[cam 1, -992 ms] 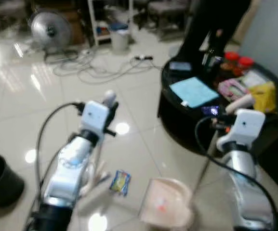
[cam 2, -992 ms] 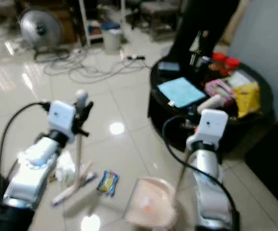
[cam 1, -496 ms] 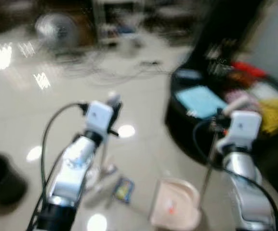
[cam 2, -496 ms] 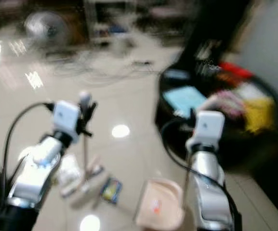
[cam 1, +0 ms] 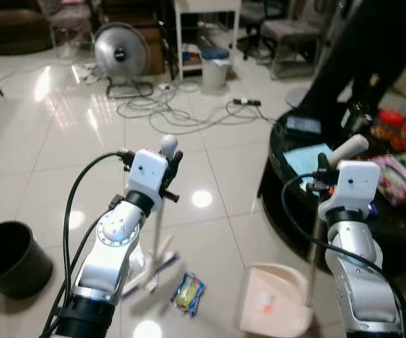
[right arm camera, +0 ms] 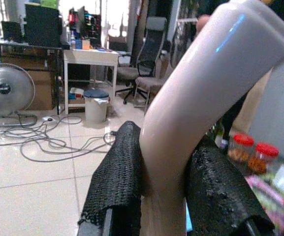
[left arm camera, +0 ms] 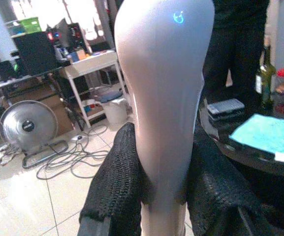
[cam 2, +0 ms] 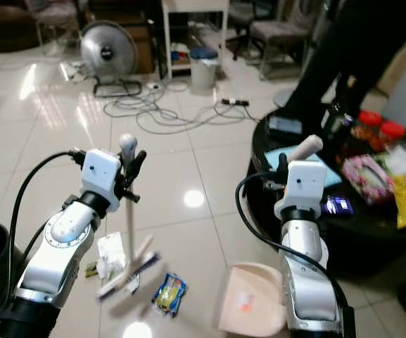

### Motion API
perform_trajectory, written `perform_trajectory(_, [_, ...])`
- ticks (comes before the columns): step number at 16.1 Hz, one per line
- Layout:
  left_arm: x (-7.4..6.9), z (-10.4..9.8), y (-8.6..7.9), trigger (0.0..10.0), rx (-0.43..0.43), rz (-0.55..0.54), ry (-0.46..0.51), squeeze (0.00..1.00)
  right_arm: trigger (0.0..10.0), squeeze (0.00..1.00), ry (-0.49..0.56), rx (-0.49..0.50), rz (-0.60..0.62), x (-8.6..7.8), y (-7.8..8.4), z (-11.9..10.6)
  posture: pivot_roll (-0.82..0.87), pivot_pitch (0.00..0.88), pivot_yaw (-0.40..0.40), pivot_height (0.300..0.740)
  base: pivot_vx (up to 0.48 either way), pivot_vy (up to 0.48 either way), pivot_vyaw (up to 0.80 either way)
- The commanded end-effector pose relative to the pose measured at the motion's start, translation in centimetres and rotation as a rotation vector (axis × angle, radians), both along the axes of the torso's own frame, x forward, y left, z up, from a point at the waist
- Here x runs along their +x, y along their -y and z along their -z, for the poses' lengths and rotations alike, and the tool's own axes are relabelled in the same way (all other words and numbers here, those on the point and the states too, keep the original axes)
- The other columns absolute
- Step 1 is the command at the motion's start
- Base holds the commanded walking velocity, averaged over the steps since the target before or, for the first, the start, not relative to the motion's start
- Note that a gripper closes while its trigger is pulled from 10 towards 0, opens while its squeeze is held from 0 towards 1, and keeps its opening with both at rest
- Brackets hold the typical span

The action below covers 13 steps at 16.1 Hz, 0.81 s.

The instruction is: Sweep floor

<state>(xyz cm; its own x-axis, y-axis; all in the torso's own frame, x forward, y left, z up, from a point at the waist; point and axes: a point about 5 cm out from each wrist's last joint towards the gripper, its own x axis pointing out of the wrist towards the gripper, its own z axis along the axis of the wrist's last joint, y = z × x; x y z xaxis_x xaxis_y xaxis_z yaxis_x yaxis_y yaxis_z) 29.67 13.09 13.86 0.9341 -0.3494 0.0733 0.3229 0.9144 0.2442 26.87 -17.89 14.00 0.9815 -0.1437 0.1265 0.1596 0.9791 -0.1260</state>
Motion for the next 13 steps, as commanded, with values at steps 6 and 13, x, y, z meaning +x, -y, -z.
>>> perform_trajectory(6, [0.1, -0.7, -0.1, 10.0, -0.009, 0.004, 0.027, 0.0, 10.0, 0.0, 0.028, 0.054, -0.025, 0.2, -0.7, 0.0, 0.0, 0.023, -0.017, 0.74, 0.289, 0.0, 0.27])
perform_trajectory(13, [0.6, 1.0, 1.0, 10.0, -0.037, 0.004, -0.034, 0.0, 10.0, 0.0, 0.09, -0.014, -0.004, 1.2, 0.0, 1.1, 0.07, 0.203, 0.067, 0.74, 0.0, 0.0, 0.0])
